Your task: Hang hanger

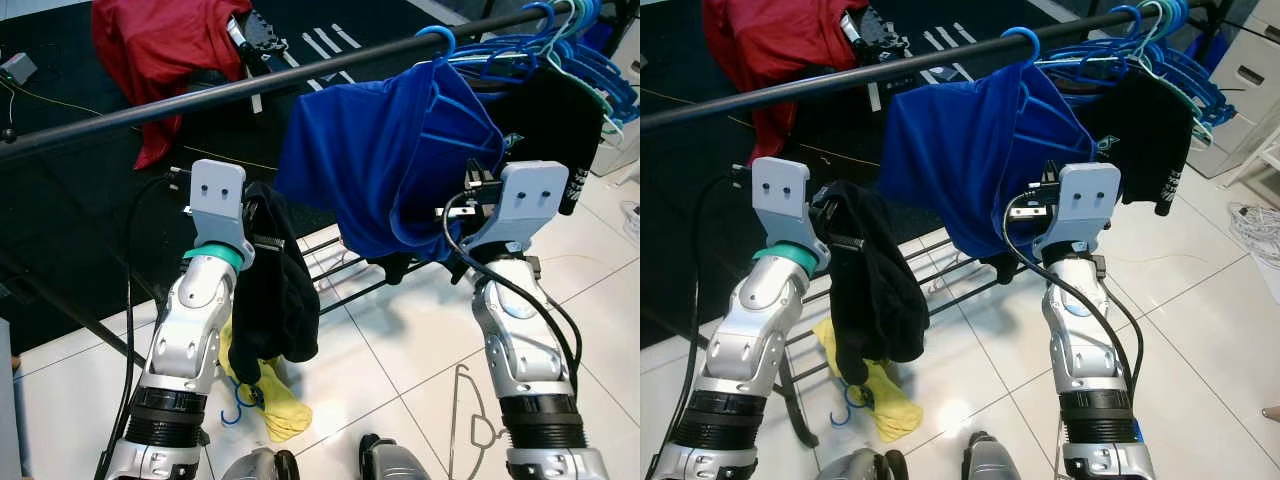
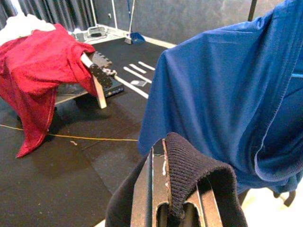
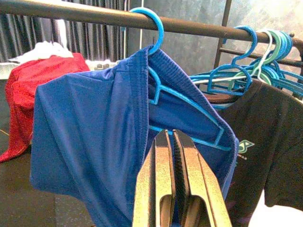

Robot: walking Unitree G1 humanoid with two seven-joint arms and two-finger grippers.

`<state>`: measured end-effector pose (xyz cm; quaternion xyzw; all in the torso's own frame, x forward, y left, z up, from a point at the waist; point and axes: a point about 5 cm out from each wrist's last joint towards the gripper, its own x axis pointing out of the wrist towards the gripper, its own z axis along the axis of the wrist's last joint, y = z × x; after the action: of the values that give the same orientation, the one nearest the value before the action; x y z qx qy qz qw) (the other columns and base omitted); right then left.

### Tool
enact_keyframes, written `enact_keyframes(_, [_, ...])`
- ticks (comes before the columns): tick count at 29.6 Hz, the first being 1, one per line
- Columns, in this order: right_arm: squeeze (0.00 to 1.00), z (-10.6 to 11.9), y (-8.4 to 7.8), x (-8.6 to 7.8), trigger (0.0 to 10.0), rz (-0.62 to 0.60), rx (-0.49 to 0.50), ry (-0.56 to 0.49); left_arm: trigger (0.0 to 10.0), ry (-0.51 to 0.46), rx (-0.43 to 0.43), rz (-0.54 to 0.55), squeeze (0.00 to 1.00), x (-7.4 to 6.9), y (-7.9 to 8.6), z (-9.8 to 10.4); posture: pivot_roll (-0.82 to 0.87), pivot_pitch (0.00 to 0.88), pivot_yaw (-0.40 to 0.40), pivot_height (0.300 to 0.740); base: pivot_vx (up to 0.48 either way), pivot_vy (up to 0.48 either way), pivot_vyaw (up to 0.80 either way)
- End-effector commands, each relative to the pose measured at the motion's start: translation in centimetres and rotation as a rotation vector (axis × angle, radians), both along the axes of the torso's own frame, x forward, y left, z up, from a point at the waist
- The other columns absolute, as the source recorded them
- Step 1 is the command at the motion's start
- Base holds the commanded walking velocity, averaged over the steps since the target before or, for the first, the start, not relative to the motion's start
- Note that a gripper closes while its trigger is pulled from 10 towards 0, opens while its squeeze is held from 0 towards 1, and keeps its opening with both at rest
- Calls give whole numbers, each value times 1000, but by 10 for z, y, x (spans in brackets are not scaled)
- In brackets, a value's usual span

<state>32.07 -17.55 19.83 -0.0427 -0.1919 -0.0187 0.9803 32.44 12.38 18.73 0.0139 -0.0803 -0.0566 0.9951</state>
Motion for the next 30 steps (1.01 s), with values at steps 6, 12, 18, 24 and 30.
enact_keyframes(6, [0,2,-2,-1,10000,-3,-6,-12,10000,-44,2,2,0,-1,-1,6,-113,24,64,740,-45,0,0])
enact_keyframes(12, [0,1,-2,-1,10000,-4,-3,-10,10000,-48,3,-3,0,-2,-1,7,-110,27,65,740,-309,0,0])
enact_keyframes(18, [0,1,-3,0,10000,-8,0,-10,10000,-50,4,-2,0,-2,-1,7,-110,29,67,740,-354,0,0])
enact_keyframes(24, [0,0,-2,0,10000,-9,1,-10,10000,-49,5,-2,0,-1,-1,7,-110,31,67,740,-363,0,0])
enact_keyframes(30, [0,0,-2,0,10000,-9,2,-9,10000,-47,5,-2,0,-1,-1,6,-110,31,68,740,-371,0,0])
